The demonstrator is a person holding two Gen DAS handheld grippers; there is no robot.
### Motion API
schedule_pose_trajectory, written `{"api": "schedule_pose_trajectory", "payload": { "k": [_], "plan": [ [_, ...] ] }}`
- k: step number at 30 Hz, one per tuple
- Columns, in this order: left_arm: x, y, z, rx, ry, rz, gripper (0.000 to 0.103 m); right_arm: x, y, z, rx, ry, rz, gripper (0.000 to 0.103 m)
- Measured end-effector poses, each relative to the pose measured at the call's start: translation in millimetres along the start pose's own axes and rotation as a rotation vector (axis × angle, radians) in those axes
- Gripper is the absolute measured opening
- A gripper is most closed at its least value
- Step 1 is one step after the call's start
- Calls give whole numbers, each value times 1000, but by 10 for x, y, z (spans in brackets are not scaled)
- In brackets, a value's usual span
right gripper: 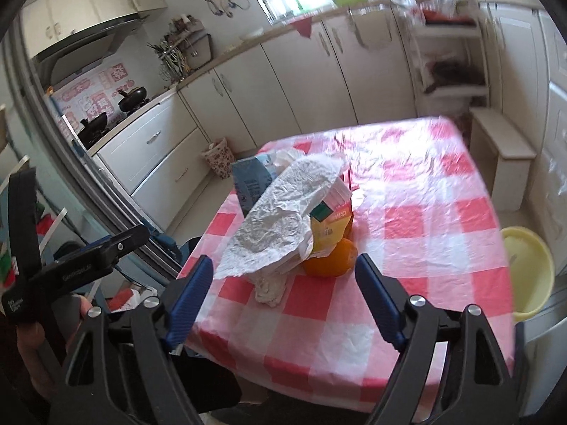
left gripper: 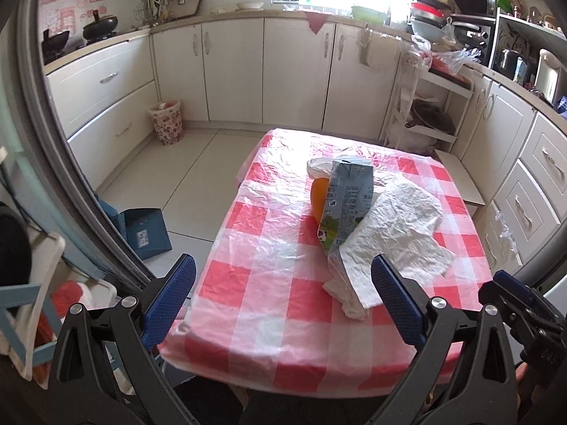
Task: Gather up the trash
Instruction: 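Reach the right gripper to the white plastic bag and close on it, then lift the white bag with the right gripper while the left gripper grasps the blue milk carton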
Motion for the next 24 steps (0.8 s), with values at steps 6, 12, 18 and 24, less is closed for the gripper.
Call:
{"api": "schedule_pose_trajectory", "payload": {
  "k": [6,12,18,24],
  "plan": [
    [-7,-477,129,38,4,23,95,-152,-490,-2,95,-63,74,46],
    [-26,-801,203,56,2,22,95,-339,-661,-40,104,-186,284,3],
    [-111,-1064,319,69,3,-6,95,-414,-427,216,-62,-163,385,3],
    [-429,-1252,374,46,-125,-26,95,-950,-224,509,-276,-230,402,3]
  ]
}}
Point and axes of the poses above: each gripper's, at about its wrist camera, not at the fingertips, and y roughly against the way its jaws point, x to its left, z to its top, the point moved 5 cm from there along -y, roughly the way its jaws point, and after that the axes turned 7 degrees about y, right-handed, at the moved point
